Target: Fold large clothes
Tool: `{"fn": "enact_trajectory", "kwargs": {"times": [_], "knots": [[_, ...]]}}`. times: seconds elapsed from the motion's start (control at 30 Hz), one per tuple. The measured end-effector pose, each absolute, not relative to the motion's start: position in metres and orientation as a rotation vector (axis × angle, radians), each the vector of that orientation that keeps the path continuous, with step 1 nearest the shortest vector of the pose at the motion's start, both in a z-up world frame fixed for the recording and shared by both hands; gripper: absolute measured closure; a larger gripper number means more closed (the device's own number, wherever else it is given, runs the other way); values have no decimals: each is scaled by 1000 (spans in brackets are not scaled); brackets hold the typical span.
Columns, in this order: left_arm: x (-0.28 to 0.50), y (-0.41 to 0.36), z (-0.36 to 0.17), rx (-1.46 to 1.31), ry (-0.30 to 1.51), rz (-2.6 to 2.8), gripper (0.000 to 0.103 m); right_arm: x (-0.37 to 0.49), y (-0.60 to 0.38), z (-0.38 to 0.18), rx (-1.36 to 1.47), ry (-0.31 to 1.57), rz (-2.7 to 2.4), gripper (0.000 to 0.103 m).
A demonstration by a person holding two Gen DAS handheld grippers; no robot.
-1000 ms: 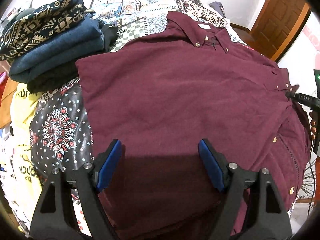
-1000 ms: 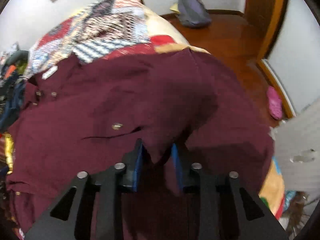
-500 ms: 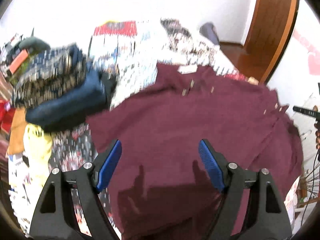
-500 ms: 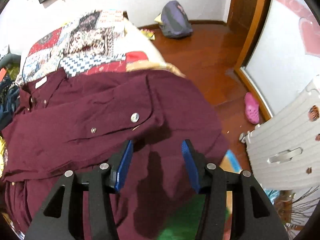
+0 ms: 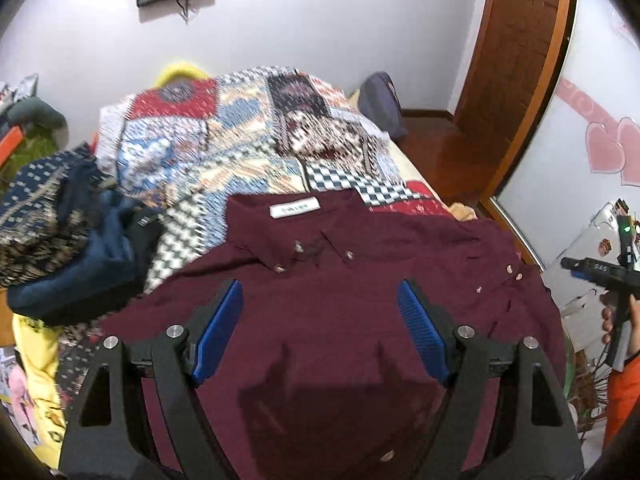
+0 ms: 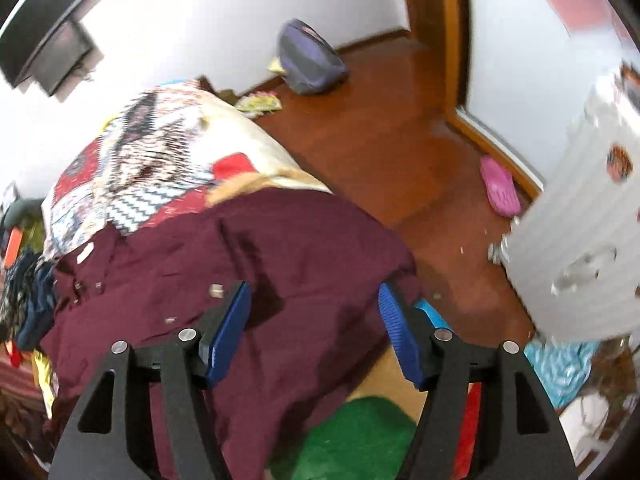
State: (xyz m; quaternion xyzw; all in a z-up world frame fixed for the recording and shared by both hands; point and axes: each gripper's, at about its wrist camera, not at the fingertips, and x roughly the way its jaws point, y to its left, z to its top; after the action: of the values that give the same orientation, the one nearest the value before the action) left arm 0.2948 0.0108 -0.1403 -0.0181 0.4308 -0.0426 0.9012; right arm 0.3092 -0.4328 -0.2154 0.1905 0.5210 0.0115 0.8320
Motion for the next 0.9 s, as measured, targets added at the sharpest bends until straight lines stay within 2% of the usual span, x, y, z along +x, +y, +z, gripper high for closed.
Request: {"fn": "enact_trajectory", "kwargs": {"times": [0.27,0.4,0.57,0.67,0.73,0.8,0.9], "knots": [[307,1,-181,-83,995,-117,24,328,-472,-313,725,1302,-38,40],[309,6,-193,-109,1020,-103,24,334,-476,-329,830,1282,-54,38],[309,12,-201,-130,1035,-90,24,351,-477,-336,840,1267,-126,40],[305,14,-200,-116,1027,-82,24,361,-475,-332,815,1258,-188,57],[301,15,-197,-100,1015,-78,24,365,-469,-320,745,1246,-189,78],[298,16,-195,-95,1008,-76,24,366,-458,-301,633,1215,-183,86],[293,20,-190,-90,1000,-72,24,362,-442,-261,470,1121,-175,90]]}}
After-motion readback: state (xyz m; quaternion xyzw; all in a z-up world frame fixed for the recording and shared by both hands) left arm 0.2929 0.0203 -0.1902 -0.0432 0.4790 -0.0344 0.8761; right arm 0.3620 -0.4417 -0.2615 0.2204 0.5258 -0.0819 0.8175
